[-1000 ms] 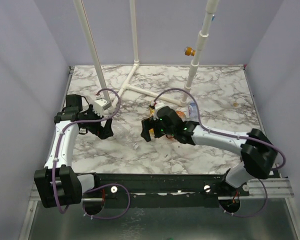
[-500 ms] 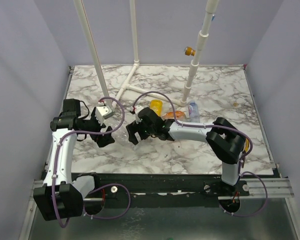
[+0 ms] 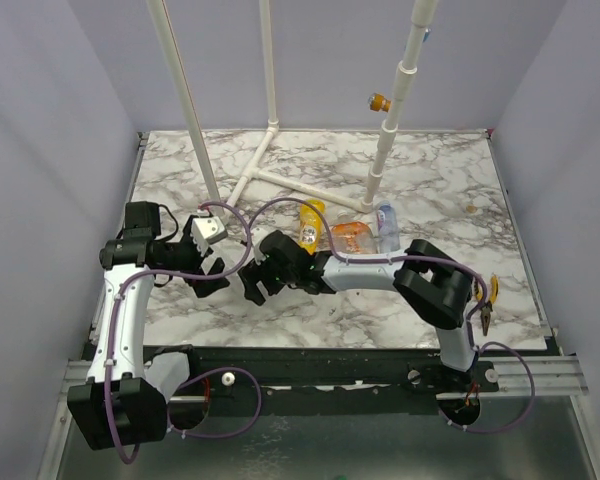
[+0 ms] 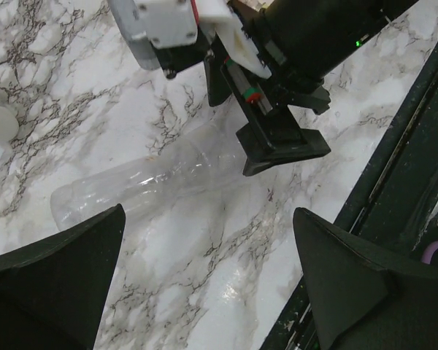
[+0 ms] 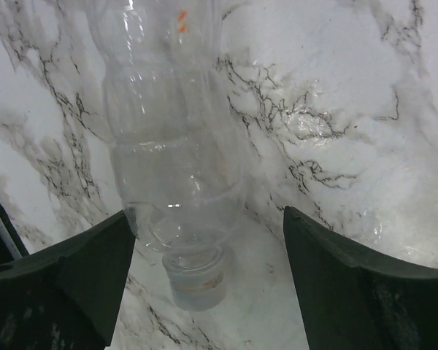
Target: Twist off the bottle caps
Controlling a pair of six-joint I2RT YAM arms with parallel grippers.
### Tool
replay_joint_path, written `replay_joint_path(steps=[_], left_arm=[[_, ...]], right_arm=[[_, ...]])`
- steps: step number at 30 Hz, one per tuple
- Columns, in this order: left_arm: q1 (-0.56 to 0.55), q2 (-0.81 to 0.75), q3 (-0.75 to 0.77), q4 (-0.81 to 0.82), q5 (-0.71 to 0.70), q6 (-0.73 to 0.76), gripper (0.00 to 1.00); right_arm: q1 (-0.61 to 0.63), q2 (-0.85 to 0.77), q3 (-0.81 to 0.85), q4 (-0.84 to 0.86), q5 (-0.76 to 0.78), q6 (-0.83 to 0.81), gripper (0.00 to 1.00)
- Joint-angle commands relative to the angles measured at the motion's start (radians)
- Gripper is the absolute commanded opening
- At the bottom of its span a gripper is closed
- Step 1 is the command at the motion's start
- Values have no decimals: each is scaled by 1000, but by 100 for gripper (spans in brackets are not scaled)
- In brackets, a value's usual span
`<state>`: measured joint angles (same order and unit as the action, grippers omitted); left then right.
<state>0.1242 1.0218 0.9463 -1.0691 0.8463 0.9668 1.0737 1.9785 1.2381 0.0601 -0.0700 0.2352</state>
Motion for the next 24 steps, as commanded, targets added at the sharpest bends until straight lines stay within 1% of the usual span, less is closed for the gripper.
replay_joint_path(steps=[1, 3, 8, 10, 13, 16, 20, 24], left_arm=[[-1, -33, -23, 13, 7, 41, 99], [-1, -36, -23, 12, 6, 41, 99], [-1, -44, -21, 12, 4, 40, 99], [-1, -51, -23, 12, 6, 56, 99], [-1, -74, -28, 9, 30, 116, 98], [-1, -126, -39, 8, 112, 223, 97], [-13, -228, -49, 1, 252, 436, 95], [-29, -281, -41, -42, 297, 738, 94]], right_arm=[[22, 68, 38, 3, 7, -8, 78], [27, 76, 40, 4, 11, -9, 70], [26, 31, 12, 21, 64, -7, 41], [27, -8, 3, 11, 92, -12, 35], [26, -69, 2, -31, 102, -18, 33], [26, -134, -7, -85, 76, -4, 33], [27, -240, -26, -162, -10, 23, 33], [25, -344, -4, -310, -51, 47, 33]])
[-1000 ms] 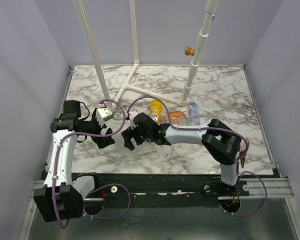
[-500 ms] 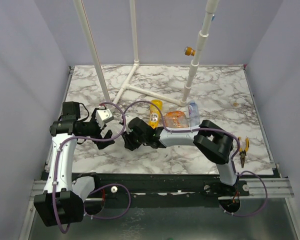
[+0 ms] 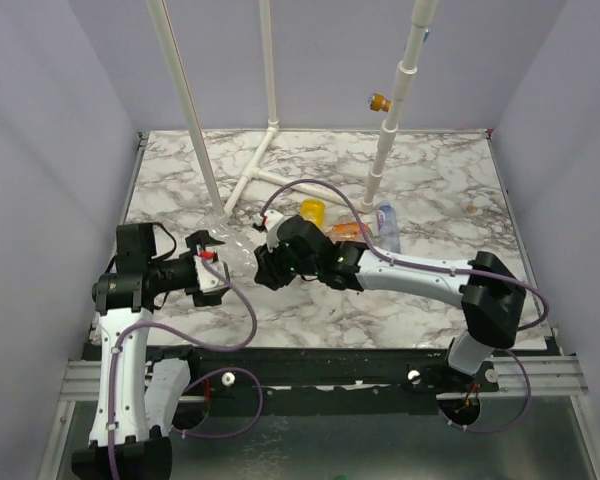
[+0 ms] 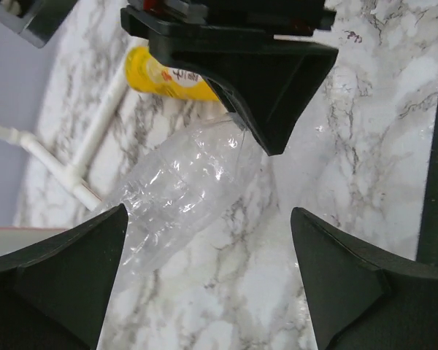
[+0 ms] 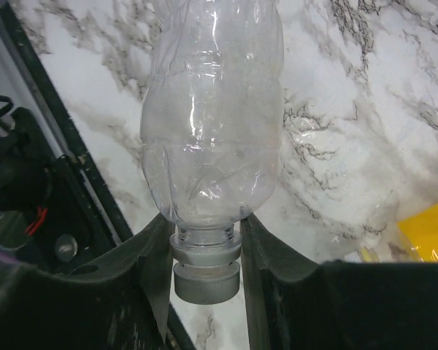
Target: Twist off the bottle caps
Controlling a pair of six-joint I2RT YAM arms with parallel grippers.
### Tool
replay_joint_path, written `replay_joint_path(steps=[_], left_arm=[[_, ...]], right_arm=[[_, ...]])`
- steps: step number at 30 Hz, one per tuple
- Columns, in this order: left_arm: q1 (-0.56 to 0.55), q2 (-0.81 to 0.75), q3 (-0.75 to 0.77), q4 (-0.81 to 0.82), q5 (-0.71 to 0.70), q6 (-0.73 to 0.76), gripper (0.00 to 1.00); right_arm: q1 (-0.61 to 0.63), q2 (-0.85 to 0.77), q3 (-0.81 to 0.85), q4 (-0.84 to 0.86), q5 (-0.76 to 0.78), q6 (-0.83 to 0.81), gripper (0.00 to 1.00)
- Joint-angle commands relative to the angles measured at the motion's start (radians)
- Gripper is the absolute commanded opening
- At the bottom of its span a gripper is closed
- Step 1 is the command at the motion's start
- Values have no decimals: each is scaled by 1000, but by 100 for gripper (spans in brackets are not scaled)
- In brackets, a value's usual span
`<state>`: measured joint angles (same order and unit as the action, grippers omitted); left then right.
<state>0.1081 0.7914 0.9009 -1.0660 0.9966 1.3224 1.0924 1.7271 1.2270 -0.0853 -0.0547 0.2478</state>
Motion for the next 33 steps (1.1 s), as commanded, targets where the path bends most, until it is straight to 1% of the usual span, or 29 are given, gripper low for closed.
replay_joint_path(steps=[1, 3, 4, 7, 10, 14, 17, 22, 23, 26, 33], left_arm=[[-14, -57, 1, -58, 153, 454, 94], [-15, -64, -6, -66, 167, 594, 99], [-15, -62, -4, -67, 176, 644, 99], [-23, -52, 12, -71, 198, 716, 99], [-37, -56, 11, -81, 184, 799, 99], [-44, -58, -8, -144, 162, 950, 99], [-47, -58, -10, -140, 143, 928, 99], [-55, -62, 12, -57, 119, 706, 99], [-56, -61, 13, -53, 115, 686, 99], [-62, -63, 1, -52, 97, 669, 99], [-88, -57, -62, -77, -10, 701, 99]], right_arm=[[7, -120, 11, -196, -84, 43, 33], [8, -155, 33, -260, -103, 64, 33], [6, -168, 44, -296, -108, 84, 33], [7, -189, 92, -381, -173, 124, 32], [6, -176, 154, -457, -233, 159, 30], [7, -139, 256, -517, -271, 138, 29], [6, -97, 307, -561, -224, 90, 26], [8, -92, 246, -551, -128, 61, 22], [7, -97, 229, -544, -113, 60, 22], [8, -107, 223, -519, -93, 61, 22], [8, -86, 307, -528, -94, 46, 22]])
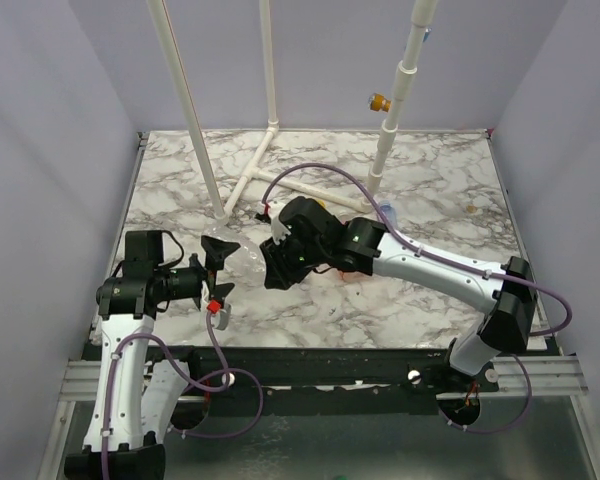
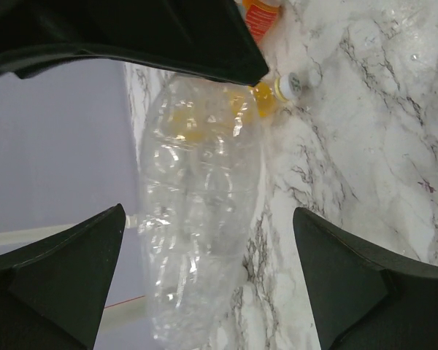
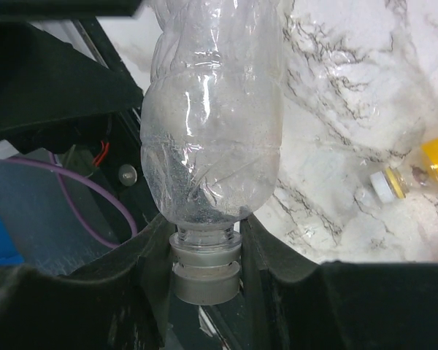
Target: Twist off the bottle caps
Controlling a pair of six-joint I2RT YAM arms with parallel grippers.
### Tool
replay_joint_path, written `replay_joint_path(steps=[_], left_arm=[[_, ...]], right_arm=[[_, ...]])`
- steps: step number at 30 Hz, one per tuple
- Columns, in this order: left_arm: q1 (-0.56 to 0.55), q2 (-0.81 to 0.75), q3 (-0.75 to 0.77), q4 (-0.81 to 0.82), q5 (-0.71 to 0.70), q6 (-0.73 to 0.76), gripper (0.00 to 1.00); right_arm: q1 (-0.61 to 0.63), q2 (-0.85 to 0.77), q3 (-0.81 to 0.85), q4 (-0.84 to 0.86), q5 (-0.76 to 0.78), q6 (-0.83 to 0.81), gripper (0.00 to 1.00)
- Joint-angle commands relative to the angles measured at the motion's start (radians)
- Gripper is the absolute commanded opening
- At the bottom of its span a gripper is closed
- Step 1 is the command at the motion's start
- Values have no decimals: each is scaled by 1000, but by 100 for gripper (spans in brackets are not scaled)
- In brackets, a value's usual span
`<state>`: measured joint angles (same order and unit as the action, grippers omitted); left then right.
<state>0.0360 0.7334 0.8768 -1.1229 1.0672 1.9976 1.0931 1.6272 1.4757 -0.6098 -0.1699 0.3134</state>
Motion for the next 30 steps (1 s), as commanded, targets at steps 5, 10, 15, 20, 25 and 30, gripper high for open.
replay_joint_path(steps=[5, 10, 15, 20, 25, 30], left_arm=[[-20, 1, -68, 67, -66, -4, 99], [-25, 4, -75, 188, -53, -72, 99], [-31, 7, -75, 206, -70, -108, 99], [-33, 12, -87, 175, -116, -99, 99], [-102, 14, -106, 164, -174, -72, 99], [-117, 35, -97, 211, -164, -82, 97]], right_arm=[[8, 37, 65, 6, -7, -11, 21], [12, 49, 54, 17, -13, -8, 20], [16, 51, 57, 30, -14, -8, 20], [24, 61, 86, 10, -16, -18, 20], [30, 61, 88, 10, -22, -14, 19], [35, 65, 79, 10, -28, -9, 18]])
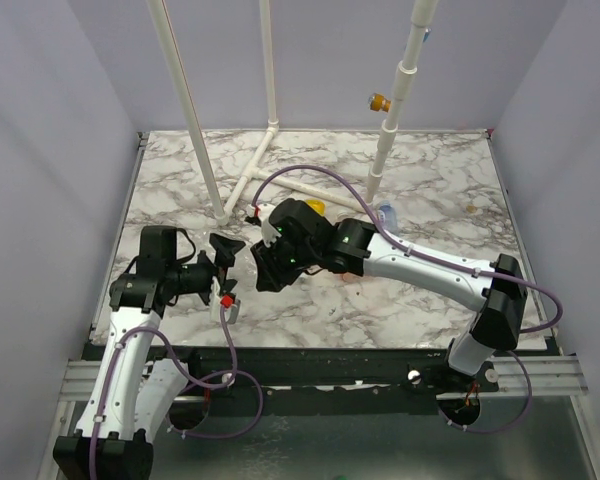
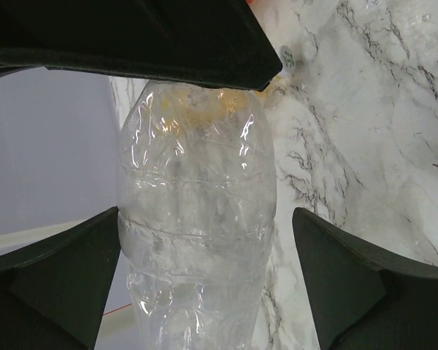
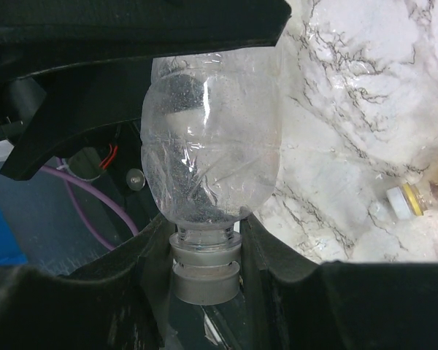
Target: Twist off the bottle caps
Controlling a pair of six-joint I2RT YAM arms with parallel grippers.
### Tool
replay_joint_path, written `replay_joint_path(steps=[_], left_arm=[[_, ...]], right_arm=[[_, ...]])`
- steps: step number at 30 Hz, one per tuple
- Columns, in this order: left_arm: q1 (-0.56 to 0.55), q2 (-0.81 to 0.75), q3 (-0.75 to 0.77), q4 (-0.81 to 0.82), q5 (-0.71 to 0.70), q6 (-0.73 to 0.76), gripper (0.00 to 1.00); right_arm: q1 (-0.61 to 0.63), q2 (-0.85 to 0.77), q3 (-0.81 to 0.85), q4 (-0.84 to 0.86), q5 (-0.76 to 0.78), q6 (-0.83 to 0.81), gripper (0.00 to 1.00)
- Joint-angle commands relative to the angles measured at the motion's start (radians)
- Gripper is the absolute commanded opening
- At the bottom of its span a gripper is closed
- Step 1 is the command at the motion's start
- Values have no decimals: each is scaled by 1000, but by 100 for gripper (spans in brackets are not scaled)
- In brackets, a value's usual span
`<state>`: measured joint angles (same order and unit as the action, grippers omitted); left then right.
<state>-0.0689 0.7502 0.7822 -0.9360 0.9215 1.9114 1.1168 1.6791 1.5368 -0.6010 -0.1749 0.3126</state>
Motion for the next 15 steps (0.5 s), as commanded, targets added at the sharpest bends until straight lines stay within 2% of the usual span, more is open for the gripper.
replay_joint_path(steps=[1, 10, 15], left_arm=[[-13, 23, 7, 30, -22, 0, 96], [-15, 32, 8, 57, -96, 1, 71], [-16, 10, -21, 73, -107, 14, 63]], right_arm=[[11, 12, 13, 1, -20, -8, 18], [11, -6, 7, -1, -20, -8, 18], [12, -16, -3, -5, -19, -6, 19]])
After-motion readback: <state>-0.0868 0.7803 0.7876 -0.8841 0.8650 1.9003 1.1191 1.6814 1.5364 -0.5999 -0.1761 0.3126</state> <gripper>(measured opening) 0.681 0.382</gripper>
